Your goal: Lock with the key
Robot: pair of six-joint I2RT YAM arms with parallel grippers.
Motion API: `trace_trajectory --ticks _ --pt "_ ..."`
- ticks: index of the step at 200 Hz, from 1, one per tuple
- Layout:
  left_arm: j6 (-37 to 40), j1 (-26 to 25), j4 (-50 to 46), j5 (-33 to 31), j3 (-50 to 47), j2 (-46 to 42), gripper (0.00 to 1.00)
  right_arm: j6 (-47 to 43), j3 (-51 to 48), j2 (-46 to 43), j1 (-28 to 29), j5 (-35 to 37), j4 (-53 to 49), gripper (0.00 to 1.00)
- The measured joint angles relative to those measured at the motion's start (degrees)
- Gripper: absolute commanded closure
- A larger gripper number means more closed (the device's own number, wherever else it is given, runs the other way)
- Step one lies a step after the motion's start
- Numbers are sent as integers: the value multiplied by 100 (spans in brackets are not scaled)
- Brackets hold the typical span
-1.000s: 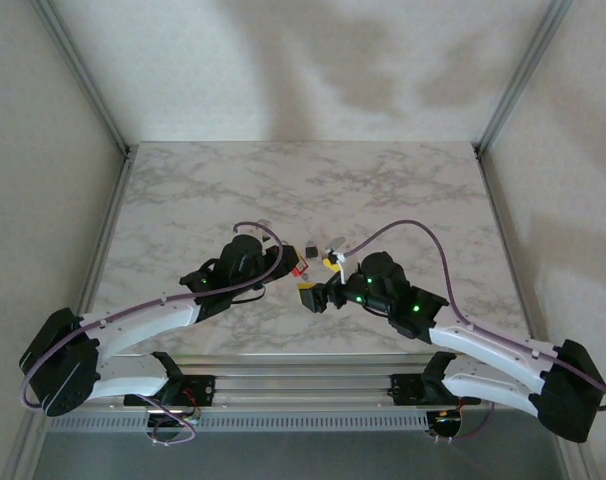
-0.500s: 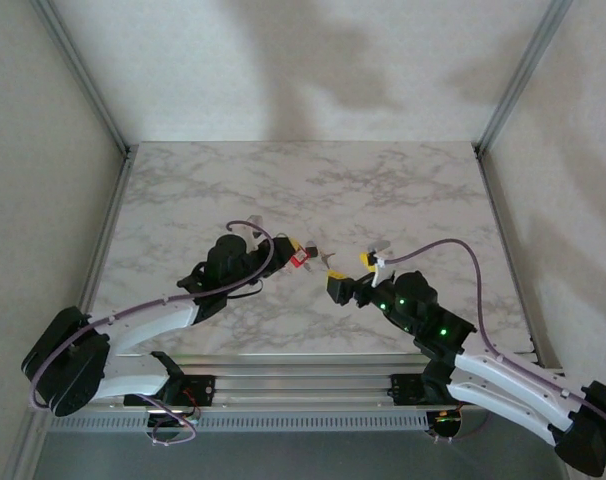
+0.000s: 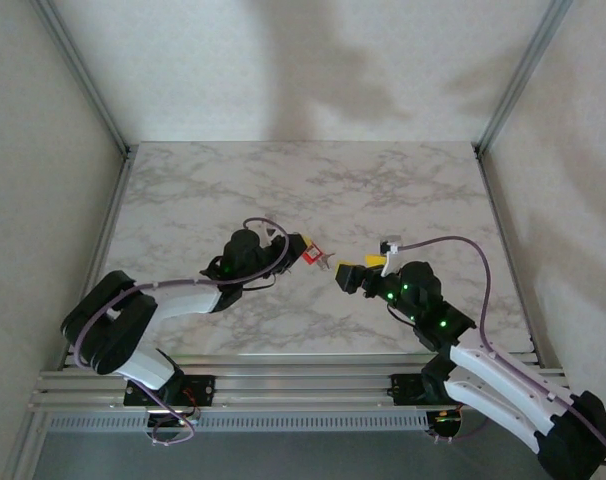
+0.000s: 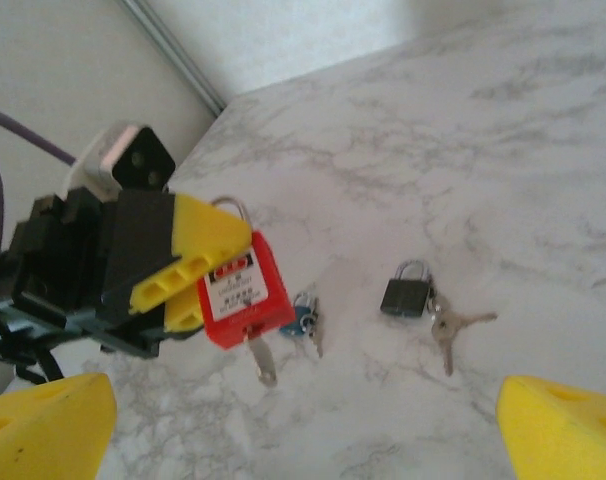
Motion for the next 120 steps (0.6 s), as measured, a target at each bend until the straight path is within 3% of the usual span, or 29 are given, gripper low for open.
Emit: trace_trajectory --ticks 57,120 --pt "-214 157 785 299 247 647 100 713 4 601 -710 -1204 249 19" --pt "-520 184 1497 529 260 1113 100 1300 4 1176 -968 -1965 863 22"
